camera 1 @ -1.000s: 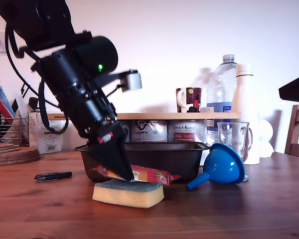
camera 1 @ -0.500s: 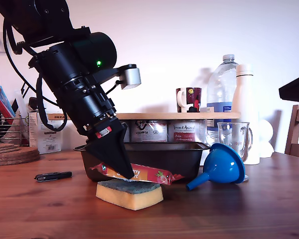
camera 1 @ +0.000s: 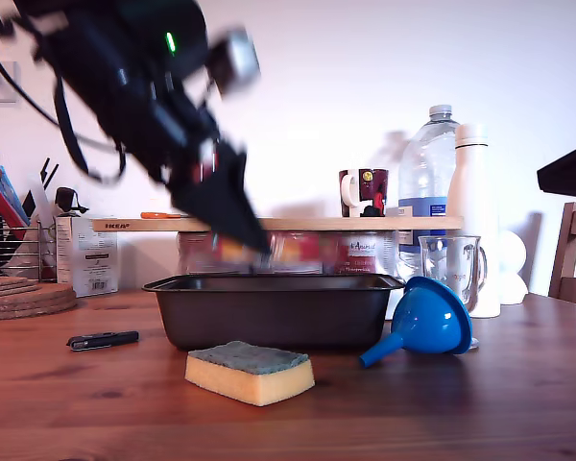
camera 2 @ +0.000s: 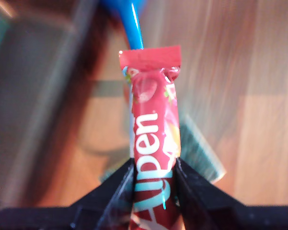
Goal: Pick up the snack bar and place it on the shelf at the back
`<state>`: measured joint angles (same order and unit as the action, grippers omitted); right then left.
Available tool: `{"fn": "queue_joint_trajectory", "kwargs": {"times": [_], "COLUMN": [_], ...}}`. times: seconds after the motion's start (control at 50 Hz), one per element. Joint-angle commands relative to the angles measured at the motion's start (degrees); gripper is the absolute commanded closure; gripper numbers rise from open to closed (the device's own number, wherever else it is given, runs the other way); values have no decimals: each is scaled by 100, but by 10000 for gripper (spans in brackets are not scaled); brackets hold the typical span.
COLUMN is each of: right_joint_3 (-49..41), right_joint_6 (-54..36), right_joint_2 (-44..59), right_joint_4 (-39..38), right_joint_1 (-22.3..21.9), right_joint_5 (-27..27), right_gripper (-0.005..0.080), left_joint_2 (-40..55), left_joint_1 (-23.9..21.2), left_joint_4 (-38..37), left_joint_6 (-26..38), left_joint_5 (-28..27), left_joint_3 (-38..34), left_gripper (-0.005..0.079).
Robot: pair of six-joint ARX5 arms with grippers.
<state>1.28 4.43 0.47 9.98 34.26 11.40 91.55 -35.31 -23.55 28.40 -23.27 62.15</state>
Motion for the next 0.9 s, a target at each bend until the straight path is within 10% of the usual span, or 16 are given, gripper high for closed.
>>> {"fn": "queue_joint_trajectory", "kwargs": {"times": [0.0,0.56,0.88], "right_joint_3": [-83,-81,-81], "right_joint_6": [-17,-17,7], "right_joint_2": [-26,-26,-26], "right_joint_4": [-48,-1460,-1276], "right_joint_1": [22,22,22], "right_joint_5": [-4,-1300,-1300], "right_gripper": [765,765,765], "left_joint_2": [-57,-317,-138], "left_joint_1": [55,804,857], "left_joint_4": [-2,1827,3757], "left_joint_6": [-170,-975,-1005], "left_joint_5": [-144,-627,35], "left_joint_3": [22,22,22], "left_gripper": [656,706,706]}}
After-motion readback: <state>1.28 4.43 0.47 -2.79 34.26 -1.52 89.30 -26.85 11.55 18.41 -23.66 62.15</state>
